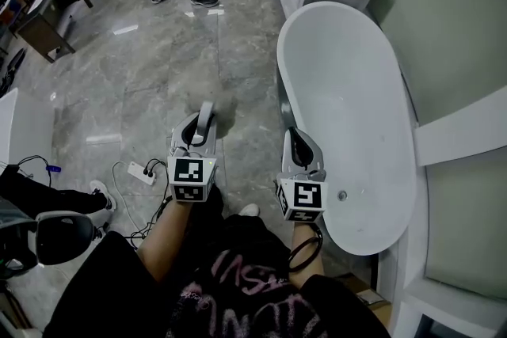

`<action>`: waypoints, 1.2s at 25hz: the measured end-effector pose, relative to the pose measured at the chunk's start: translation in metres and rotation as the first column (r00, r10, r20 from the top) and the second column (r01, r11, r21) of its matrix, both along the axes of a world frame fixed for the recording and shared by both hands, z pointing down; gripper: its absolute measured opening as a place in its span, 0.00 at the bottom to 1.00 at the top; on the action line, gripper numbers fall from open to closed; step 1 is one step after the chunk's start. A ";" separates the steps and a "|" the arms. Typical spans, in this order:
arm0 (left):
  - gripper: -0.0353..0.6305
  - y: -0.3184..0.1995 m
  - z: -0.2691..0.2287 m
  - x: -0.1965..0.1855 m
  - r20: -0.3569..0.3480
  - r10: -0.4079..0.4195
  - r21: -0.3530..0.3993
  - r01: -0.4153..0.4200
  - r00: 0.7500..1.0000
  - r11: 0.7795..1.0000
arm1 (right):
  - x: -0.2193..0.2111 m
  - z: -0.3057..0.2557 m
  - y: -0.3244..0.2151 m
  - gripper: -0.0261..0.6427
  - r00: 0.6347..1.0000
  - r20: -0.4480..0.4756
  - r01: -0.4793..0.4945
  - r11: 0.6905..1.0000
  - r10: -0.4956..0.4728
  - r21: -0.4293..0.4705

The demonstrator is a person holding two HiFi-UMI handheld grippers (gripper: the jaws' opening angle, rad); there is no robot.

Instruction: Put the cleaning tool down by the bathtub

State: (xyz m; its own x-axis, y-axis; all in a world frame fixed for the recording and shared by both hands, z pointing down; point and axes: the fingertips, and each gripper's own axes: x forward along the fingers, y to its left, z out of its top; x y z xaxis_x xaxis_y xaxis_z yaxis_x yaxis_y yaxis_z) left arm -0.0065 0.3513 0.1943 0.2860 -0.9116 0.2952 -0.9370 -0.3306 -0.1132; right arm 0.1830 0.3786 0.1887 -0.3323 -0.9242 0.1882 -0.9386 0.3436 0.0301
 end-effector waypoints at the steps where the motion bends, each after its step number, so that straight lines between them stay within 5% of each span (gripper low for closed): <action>1: 0.17 -0.001 0.002 0.000 0.010 -0.002 -0.006 0.002 1.000 1.000 | 0.001 0.001 0.000 0.06 1.000 0.001 -0.001 1.000 0.001 -0.002; 15: 0.17 -0.054 0.020 -0.012 -0.006 -0.013 -0.047 0.013 1.000 0.999 | 0.007 0.017 -0.038 0.06 0.999 -0.015 -0.030 0.998 0.029 -0.048; 30: 0.17 -0.156 0.076 -0.054 -0.027 -0.022 -0.172 0.017 0.999 0.985 | -0.041 0.050 -0.156 0.06 0.999 -0.054 -0.012 0.991 0.005 -0.134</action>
